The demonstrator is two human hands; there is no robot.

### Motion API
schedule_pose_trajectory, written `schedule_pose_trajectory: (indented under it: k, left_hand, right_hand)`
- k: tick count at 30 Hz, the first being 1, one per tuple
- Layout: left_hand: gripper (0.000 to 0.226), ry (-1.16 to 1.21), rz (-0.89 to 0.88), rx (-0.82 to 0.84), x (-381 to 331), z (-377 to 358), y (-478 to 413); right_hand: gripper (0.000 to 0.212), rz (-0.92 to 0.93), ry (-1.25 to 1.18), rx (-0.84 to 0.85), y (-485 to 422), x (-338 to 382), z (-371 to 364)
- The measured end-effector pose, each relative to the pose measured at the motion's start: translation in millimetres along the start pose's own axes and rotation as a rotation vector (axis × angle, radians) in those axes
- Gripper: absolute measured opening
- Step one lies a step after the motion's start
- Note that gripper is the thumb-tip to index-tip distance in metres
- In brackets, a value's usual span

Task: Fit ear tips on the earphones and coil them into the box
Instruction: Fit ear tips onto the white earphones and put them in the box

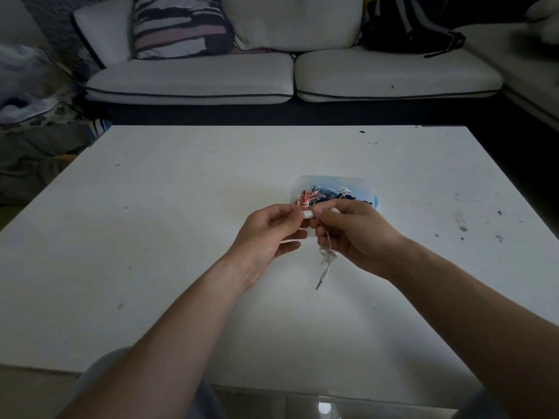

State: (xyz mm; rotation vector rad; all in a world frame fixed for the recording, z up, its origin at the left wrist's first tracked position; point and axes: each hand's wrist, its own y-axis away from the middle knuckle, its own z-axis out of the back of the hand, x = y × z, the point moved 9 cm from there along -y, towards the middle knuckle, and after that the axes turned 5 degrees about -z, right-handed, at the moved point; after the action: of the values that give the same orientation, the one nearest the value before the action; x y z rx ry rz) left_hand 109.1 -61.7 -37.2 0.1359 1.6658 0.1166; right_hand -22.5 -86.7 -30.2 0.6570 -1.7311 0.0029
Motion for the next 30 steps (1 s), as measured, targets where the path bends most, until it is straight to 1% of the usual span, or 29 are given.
schedule_pose_trajectory:
  k: [3,4,6,8,11,16,30]
  left_hand:
    - [0.047,-0.108,0.062,0.024,6,-4,2]
    - [0.054,-0.091,0.105,0.046,10,-8,4]
    - [0.058,-0.01,0.178,0.105,16,-18,10]
    - [0.053,0.041,0.173,0.137,14,-27,15]
    - [0.043,0.057,0.119,0.106,5,-31,19]
    - [0.049,0.194,0.155,0.096,6,-31,22]
    - [0.048,0.226,0.144,0.125,11,-32,15]
  right_hand:
    - [0.013,-0.001,-0.043,-0.005,2,2,-1]
    - [0.014,0.002,-0.05,-0.007,3,2,-1]
    - [0.016,0.014,-0.067,-0.01,5,3,-1]
    - [0.016,0.025,-0.095,-0.023,8,4,-1]
    - [0.014,0.038,-0.146,-0.035,12,6,-1]
    - [0.015,0.053,-0.118,-0.046,13,7,-2]
    - [0.015,0.096,-0.009,-0.052,8,9,0]
